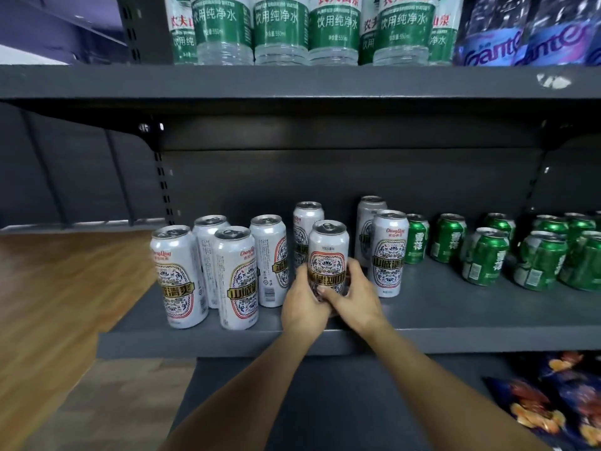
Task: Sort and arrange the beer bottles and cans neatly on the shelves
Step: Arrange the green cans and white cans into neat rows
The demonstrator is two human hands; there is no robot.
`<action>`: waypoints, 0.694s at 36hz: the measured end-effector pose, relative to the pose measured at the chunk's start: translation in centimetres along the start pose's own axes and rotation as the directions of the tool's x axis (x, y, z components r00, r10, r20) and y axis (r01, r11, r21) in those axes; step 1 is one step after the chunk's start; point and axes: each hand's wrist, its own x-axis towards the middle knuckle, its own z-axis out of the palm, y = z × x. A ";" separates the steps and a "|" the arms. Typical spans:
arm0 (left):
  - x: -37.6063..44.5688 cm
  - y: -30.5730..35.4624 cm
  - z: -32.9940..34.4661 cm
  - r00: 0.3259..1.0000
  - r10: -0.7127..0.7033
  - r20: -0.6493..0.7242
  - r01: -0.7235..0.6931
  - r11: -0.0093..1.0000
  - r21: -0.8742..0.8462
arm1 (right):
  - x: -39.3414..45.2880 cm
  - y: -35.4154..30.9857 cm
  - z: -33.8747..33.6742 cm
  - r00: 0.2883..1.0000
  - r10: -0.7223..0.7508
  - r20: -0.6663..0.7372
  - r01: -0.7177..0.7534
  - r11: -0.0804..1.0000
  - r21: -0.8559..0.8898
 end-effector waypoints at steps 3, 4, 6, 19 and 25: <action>0.6 -0.5 -0.2 0.998 0.014 0.064 -0.011 0.999 -0.036 | 0.2 -0.3 0.1 0.999 0.027 0.021 -0.028 0.999 0.018; 0.7 -0.5 -0.3 0.996 0.009 0.088 -0.005 0.999 -0.039 | 0.4 -0.3 0.3 0.999 0.043 0.028 -0.044 0.999 0.028; 0.7 -0.4 -0.3 0.992 -0.010 0.126 0.015 0.999 -0.036 | 1.0 -0.1 0.4 0.992 0.088 0.086 -0.094 0.994 0.063; -0.4 -0.6 0.2 0.996 -0.021 0.084 0.016 0.998 0.055 | 1.3 -0.2 0.4 0.990 0.096 0.107 -0.098 0.995 0.015; -0.5 -0.6 0.5 0.999 -0.042 0.013 0.041 0.998 0.049 | 1.2 0.5 0.4 0.973 0.093 0.210 -0.143 0.961 0.235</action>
